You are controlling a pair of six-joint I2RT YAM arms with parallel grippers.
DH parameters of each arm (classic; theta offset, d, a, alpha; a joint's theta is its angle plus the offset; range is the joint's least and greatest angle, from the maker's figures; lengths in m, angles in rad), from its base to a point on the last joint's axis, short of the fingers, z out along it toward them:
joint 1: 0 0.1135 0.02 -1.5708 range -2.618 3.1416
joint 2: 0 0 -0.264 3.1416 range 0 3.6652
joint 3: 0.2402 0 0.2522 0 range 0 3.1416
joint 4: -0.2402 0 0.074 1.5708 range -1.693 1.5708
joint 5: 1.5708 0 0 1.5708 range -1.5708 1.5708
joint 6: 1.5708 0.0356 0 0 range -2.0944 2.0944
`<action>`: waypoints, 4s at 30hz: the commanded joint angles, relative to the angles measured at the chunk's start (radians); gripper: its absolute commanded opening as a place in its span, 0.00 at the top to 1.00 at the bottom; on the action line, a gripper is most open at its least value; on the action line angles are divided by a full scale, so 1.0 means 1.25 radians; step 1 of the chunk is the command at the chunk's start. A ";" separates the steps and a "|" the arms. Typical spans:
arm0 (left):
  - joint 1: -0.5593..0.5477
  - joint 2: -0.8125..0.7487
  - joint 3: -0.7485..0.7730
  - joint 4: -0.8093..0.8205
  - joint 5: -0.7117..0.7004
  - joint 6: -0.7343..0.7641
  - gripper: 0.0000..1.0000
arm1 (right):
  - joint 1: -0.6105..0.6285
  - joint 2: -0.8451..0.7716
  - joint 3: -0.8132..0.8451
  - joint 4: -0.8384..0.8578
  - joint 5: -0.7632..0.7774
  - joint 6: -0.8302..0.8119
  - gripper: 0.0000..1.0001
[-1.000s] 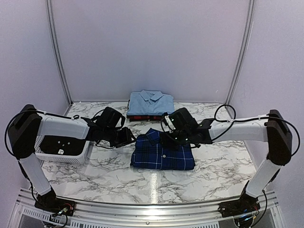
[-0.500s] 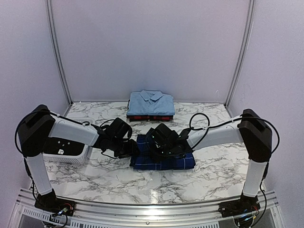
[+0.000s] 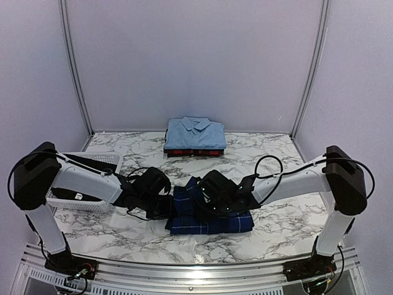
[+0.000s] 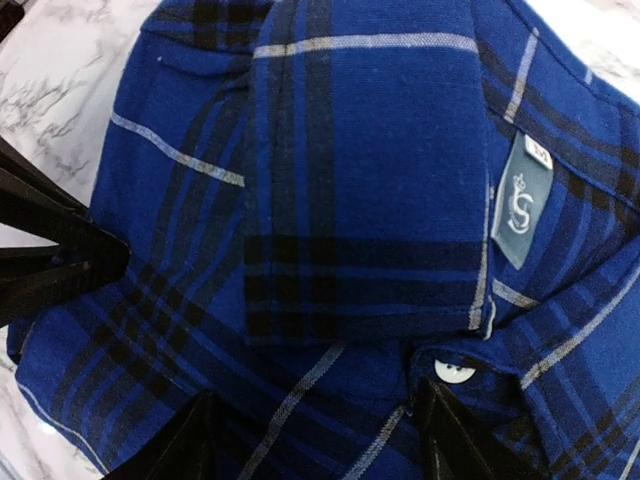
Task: Fold and stack the long sleeve shirts
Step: Move the square-folded shirt to the center of the board.
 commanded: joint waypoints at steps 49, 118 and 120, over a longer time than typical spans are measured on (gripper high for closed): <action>0.365 0.232 0.397 -0.047 -0.001 0.200 0.68 | -0.595 0.183 0.164 0.321 -0.532 0.056 0.65; 0.314 0.407 0.525 -0.020 0.149 0.159 1.00 | -0.578 0.341 0.202 0.540 -0.568 0.317 1.00; 0.296 0.368 0.475 -0.018 0.140 0.149 1.00 | -0.577 0.294 0.125 0.567 -0.568 0.321 1.00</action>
